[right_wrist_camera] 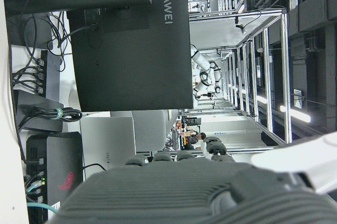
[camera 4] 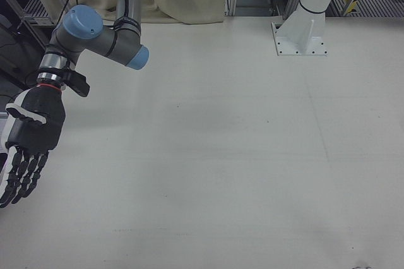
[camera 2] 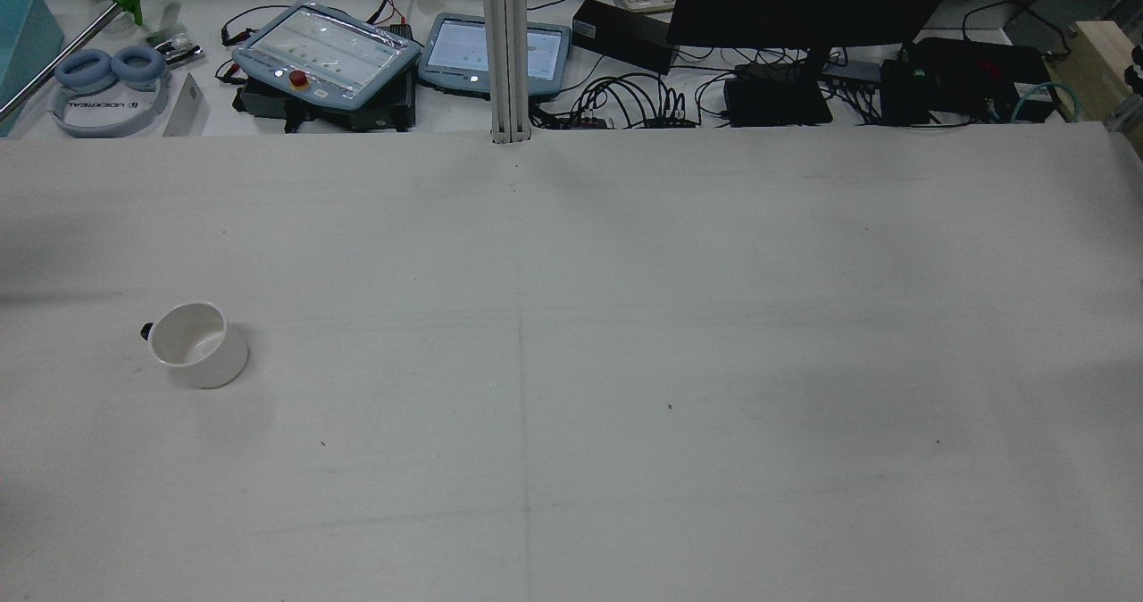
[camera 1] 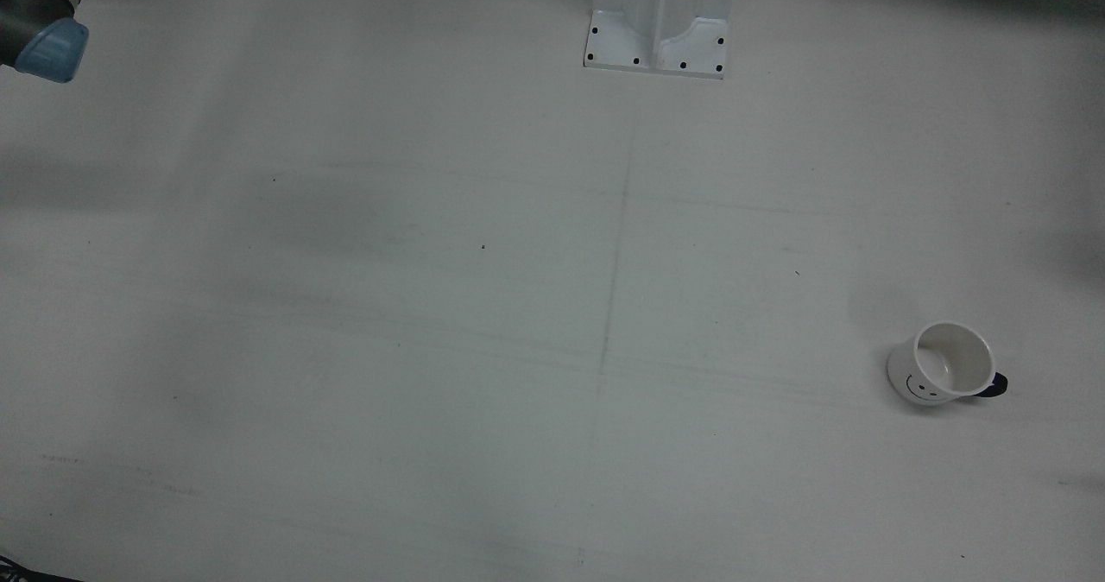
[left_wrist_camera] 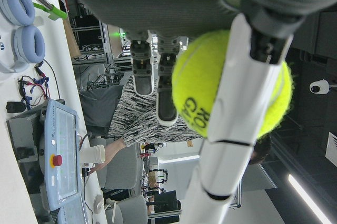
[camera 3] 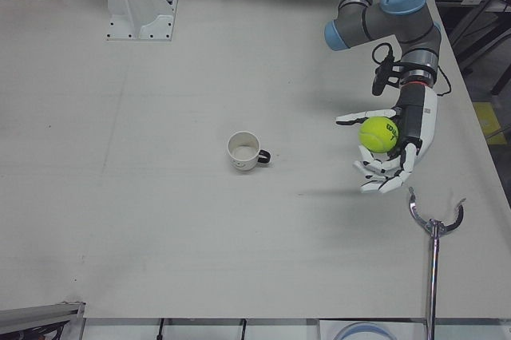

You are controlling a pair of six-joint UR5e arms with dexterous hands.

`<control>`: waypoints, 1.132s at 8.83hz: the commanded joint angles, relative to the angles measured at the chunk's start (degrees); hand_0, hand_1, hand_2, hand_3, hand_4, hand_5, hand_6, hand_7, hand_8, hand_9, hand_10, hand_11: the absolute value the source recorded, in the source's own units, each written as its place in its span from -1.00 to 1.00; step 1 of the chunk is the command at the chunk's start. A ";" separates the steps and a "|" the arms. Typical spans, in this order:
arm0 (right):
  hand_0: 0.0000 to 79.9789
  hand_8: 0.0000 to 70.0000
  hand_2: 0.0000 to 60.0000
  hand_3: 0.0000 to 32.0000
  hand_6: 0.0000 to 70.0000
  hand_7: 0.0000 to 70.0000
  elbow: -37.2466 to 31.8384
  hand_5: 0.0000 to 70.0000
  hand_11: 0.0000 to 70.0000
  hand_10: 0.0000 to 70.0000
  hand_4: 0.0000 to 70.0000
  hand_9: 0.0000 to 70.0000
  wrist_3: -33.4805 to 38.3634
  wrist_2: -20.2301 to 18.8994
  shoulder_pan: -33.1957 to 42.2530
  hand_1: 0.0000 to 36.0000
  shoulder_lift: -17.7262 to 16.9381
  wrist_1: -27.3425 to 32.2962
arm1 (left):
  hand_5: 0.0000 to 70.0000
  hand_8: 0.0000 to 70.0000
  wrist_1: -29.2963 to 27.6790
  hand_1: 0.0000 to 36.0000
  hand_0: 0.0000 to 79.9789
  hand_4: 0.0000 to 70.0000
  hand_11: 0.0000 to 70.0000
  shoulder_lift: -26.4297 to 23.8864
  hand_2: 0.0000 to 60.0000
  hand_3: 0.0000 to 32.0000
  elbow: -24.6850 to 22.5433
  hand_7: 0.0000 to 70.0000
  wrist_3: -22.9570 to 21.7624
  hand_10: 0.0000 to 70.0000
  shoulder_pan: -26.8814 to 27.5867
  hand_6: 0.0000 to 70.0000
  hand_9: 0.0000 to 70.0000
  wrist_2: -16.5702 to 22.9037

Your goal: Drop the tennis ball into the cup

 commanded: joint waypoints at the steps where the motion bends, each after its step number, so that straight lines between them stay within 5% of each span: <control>1: -1.00 -1.00 -1.00 -1.00 -1.00 -1.00 0.00 -1.00 -1.00 -1.00 -1.00 -1.00 0.00 0.00 0.00 -1.00 0.00 0.00 | -0.35 0.05 -0.14 0.57 0.99 -0.83 -0.26 0.01 -0.78 -1.00 -0.11 1.00 0.00 -0.55 -0.06 1.00 0.31 0.00; 6: -1.00 -1.00 -1.00 -1.00 -1.00 -1.00 0.00 -1.00 -1.00 -1.00 -1.00 -1.00 0.00 0.00 0.00 -1.00 0.00 0.00 | -0.37 0.01 1.08 0.59 0.99 -0.81 -0.28 4.92 -0.78 -1.00 -8.62 1.00 1.31 -0.57 0.03 0.98 0.29 0.52; 10: -1.00 -1.00 -1.00 -1.00 -1.00 -1.00 0.00 -1.00 -1.00 -1.00 -1.00 -1.00 0.00 0.00 0.00 -1.00 0.00 0.00 | -0.38 0.01 2.06 0.56 0.96 -0.78 -0.29 3.88 -0.78 -1.00 -10.91 1.00 7.36 -0.57 4.41 0.99 0.29 0.62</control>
